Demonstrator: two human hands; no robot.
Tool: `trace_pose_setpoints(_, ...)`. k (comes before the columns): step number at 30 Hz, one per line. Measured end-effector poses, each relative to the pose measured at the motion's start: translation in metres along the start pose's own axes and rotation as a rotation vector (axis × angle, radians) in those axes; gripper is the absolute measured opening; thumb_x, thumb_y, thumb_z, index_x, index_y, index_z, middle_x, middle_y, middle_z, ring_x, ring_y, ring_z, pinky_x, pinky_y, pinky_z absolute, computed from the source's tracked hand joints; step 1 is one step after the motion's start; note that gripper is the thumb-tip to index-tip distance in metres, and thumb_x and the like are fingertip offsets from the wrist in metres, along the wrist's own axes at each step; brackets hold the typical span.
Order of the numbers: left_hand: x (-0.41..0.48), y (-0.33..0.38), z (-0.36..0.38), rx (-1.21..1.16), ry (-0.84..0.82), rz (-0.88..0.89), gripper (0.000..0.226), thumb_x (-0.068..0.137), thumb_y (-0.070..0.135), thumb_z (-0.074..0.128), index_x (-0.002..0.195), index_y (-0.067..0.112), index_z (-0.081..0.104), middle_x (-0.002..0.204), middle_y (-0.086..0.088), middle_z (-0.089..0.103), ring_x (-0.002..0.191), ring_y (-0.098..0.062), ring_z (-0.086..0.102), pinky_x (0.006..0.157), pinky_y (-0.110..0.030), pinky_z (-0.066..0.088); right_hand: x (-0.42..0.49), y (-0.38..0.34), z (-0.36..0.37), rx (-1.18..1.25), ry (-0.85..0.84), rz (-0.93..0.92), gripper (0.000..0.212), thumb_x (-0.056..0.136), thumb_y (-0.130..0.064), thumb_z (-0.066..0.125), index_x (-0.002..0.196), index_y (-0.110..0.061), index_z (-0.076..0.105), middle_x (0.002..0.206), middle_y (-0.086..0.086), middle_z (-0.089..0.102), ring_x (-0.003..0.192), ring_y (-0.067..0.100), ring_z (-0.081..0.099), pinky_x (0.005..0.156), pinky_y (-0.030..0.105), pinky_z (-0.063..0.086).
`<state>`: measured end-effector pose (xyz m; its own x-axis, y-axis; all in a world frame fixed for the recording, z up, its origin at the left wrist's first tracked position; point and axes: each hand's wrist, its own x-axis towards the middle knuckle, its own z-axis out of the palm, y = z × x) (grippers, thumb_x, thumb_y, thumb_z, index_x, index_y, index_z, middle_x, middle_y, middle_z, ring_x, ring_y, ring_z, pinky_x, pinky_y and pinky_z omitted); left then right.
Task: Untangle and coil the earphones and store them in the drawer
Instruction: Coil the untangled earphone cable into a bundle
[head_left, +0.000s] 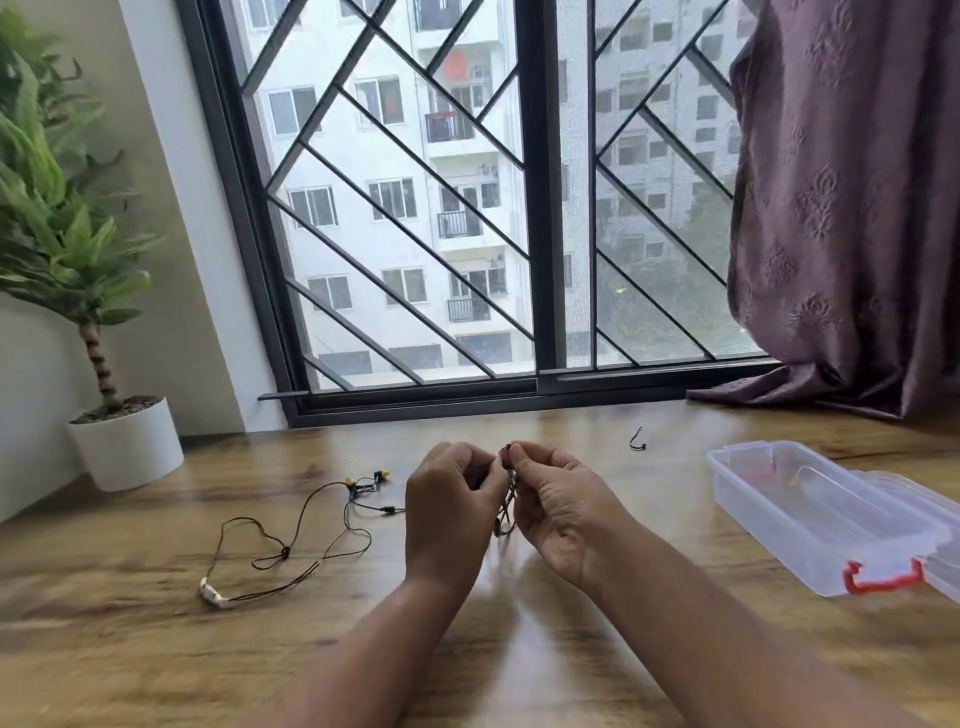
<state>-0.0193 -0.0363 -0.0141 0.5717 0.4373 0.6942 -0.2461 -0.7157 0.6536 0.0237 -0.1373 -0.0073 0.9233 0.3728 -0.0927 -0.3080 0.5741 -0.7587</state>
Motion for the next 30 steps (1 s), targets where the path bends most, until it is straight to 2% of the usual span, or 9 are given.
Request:
trace_pose_setpoints(7,-0.0016,0.002,-0.0001,0.003,-0.003,0.019,0.019,0.078,0.018,0.08,0.064,0.021,0.068,0.066,0.008,0.061,0.063,-0.007,0.059,0.06,-0.016,0.043,0.0029,0.0008,-0.0015,-0.015,0.032,-0.005,0.008,0.091,-0.006,0.073,0.089,-0.013,0.071,0.069,0.001,0.075,0.057,0.006,0.066,0.053,0.02,0.048)
trace_pose_setpoints(10,-0.0012,0.0016,-0.0004,-0.003,-0.011,0.016,0.019,0.079,0.017,0.08,0.064,0.019,0.068,0.066,0.007,0.061,0.062,-0.008,0.059,0.06,-0.016,0.043,0.0019,0.0003,-0.0006,-0.031,0.04,0.003,0.011,0.091,-0.008,0.073,0.084,-0.016,0.07,0.066,-0.001,0.074,0.052,0.003,0.064,0.049,0.018,0.043)
trace_pose_setpoints(15,-0.0014,0.0012,0.0,0.015,-0.006,0.017,0.02,0.078,0.017,0.08,0.063,0.02,0.067,0.065,0.007,0.06,0.064,-0.009,0.058,0.059,-0.011,0.039,0.0009,0.0003,-0.0003,-0.021,0.051,0.005,0.009,0.09,-0.008,0.074,0.086,-0.016,0.07,0.067,-0.001,0.074,0.055,0.004,0.065,0.052,0.02,0.042)
trace_pose_setpoints(18,-0.0019,0.0008,0.0005,0.018,-0.011,0.023,0.022,0.079,0.018,0.08,0.062,0.02,0.066,0.064,0.007,0.06,0.066,-0.009,0.058,0.059,-0.009,0.038,0.0006,0.0008,-0.0002,-0.026,0.045,0.001,0.009,0.09,-0.009,0.074,0.086,-0.016,0.071,0.067,-0.002,0.075,0.054,0.003,0.065,0.049,0.018,0.044)
trace_pose_setpoints(23,-0.0025,0.0013,0.0005,-0.007,-0.005,0.007,0.023,0.08,0.022,0.08,0.062,0.021,0.066,0.064,0.007,0.06,0.064,-0.009,0.058,0.059,-0.015,0.042,-0.0003,0.0015,-0.0001,-0.033,0.031,-0.008,0.011,0.091,-0.009,0.073,0.084,-0.017,0.071,0.07,-0.002,0.076,0.056,0.003,0.068,0.057,0.022,0.044)
trace_pose_setpoints(27,-0.0036,0.0025,0.0014,-0.009,-0.003,0.006,0.023,0.081,0.021,0.079,0.062,0.021,0.066,0.065,0.006,0.06,0.064,-0.009,0.058,0.06,-0.019,0.043,-0.0027,0.0039,0.0017,0.01,0.005,-0.016,0.009,0.088,-0.004,0.074,0.086,-0.012,0.071,0.072,0.003,0.076,0.057,0.009,0.07,0.048,0.021,0.051)
trace_pose_setpoints(30,-0.0038,0.0025,0.0017,-0.016,0.002,0.01,0.024,0.081,0.02,0.079,0.062,0.02,0.065,0.064,0.006,0.059,0.065,-0.009,0.057,0.061,-0.018,0.043,-0.0036,0.005,0.0026,0.015,-0.006,-0.029,0.008,0.088,-0.002,0.074,0.087,-0.01,0.071,0.074,0.005,0.077,0.059,0.012,0.071,0.048,0.022,0.052)
